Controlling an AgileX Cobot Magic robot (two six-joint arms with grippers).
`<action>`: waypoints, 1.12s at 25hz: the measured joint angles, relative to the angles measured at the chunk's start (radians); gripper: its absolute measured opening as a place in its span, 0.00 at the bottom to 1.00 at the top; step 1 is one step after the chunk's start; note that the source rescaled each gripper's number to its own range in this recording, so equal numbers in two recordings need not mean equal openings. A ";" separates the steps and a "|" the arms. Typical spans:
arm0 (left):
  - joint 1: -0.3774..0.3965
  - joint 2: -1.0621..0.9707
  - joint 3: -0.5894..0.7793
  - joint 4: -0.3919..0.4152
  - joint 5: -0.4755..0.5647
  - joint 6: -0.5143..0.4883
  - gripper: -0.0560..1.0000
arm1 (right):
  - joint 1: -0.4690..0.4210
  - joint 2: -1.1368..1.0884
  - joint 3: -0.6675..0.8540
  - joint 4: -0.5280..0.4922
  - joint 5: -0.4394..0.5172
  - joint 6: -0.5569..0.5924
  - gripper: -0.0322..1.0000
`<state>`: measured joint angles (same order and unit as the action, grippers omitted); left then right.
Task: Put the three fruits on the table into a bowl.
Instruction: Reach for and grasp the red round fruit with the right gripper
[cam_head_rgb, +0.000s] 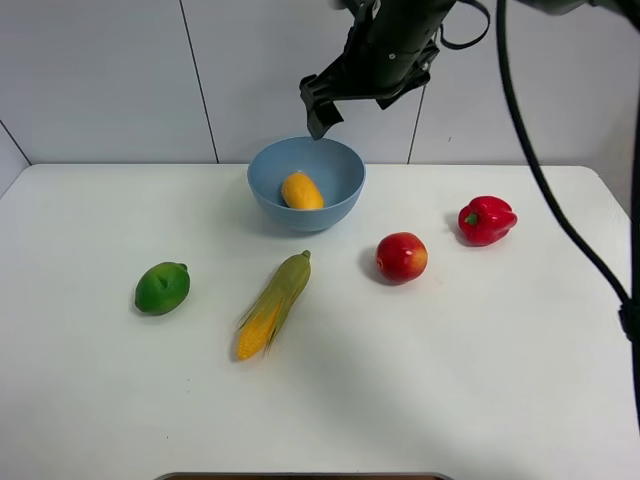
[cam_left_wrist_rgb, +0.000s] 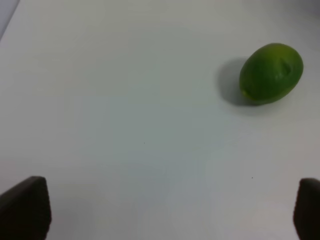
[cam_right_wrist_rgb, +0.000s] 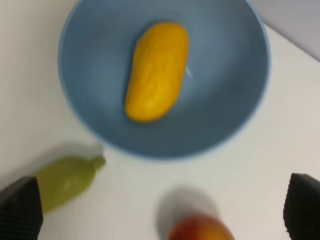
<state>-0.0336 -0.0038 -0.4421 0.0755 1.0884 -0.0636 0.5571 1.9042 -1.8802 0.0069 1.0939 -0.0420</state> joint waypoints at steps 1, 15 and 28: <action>0.000 0.000 0.000 0.000 0.000 0.000 1.00 | 0.000 -0.022 0.000 0.000 0.024 0.000 0.97; 0.000 0.000 0.000 0.000 0.000 0.001 1.00 | -0.022 -0.213 0.052 -0.132 0.121 0.159 0.97; 0.000 0.000 0.000 0.000 0.000 0.000 1.00 | -0.116 -0.213 0.340 -0.083 0.125 0.221 0.97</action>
<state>-0.0336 -0.0038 -0.4421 0.0755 1.0884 -0.0638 0.4409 1.6909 -1.5407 -0.0764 1.2184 0.1788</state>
